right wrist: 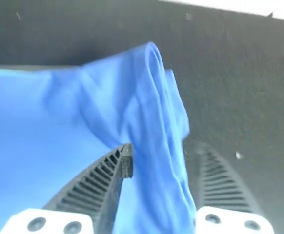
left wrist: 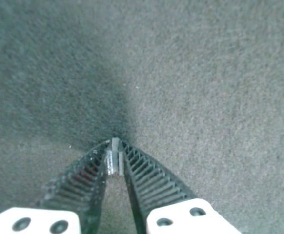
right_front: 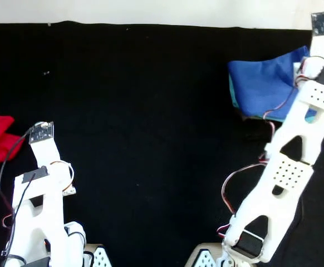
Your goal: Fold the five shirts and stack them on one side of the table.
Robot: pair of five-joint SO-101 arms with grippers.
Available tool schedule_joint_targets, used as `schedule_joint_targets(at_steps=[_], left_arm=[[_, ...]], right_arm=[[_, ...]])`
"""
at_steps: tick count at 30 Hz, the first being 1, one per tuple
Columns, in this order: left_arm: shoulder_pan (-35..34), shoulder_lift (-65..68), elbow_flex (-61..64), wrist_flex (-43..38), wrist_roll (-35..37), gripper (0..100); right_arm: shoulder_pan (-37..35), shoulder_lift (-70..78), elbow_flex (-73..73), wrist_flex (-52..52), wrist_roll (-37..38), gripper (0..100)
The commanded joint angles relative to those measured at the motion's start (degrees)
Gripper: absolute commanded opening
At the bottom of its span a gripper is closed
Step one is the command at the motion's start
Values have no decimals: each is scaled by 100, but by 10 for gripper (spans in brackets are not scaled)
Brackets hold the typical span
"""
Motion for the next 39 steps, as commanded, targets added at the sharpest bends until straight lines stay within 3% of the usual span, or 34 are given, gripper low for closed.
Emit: schedule_joint_targets(at_steps=[1,8,19,22,30,39], left_arm=[[-40,48,4,-123,-26,10],[-40,48,4,-123,-26,10],[-40,57,4,-123,-26,10],[-40,57,4,-123,-26,10],[-40,57,4,-123,-26,10],[-40,57,4,-123,-26,10]], right_arm=[[-251,48,110,-927,-123,24],[-22,1138,198,-2774,-123,57],[338,2070,198,-3371,273,57],[330,1965,84,-3345,-70,57],[251,804,-1218,-1974,-1916,59],[-57,-936,-1684,558,-2022,59]])
